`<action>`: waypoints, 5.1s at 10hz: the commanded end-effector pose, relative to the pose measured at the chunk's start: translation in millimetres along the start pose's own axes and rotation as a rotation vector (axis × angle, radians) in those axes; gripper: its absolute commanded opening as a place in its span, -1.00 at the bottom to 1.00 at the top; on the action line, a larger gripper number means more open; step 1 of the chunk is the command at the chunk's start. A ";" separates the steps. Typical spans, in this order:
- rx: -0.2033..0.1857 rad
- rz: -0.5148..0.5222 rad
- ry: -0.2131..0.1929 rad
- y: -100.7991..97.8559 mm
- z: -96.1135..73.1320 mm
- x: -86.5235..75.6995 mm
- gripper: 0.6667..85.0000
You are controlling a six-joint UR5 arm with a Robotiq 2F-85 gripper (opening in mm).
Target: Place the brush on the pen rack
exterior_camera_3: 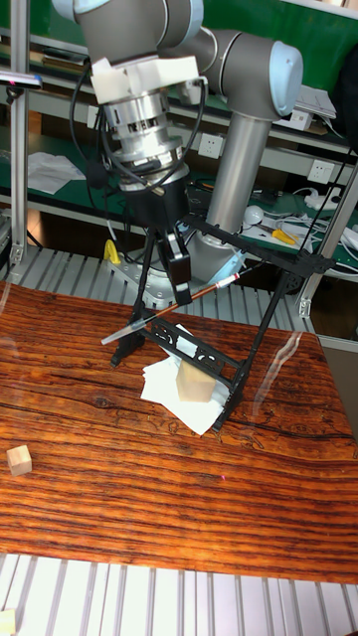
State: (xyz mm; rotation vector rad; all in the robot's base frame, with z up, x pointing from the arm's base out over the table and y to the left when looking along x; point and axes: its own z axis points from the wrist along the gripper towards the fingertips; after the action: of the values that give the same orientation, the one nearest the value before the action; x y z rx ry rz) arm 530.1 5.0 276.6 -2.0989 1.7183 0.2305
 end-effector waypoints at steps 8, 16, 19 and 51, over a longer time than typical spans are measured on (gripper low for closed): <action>0.053 0.014 0.030 -10.8 -1.1 4.6 -0.99; -0.003 -0.005 -0.047 2.8 0.5 -18.2 -0.99; 0.006 -0.043 -0.052 1.3 3.2 -15.8 -0.99; -0.017 -0.041 -0.031 4.8 10.1 -11.7 -0.99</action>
State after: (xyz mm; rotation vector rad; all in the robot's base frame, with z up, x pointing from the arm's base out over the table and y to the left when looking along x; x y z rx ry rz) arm 522.4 15.3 268.3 -2.1414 1.6647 0.2625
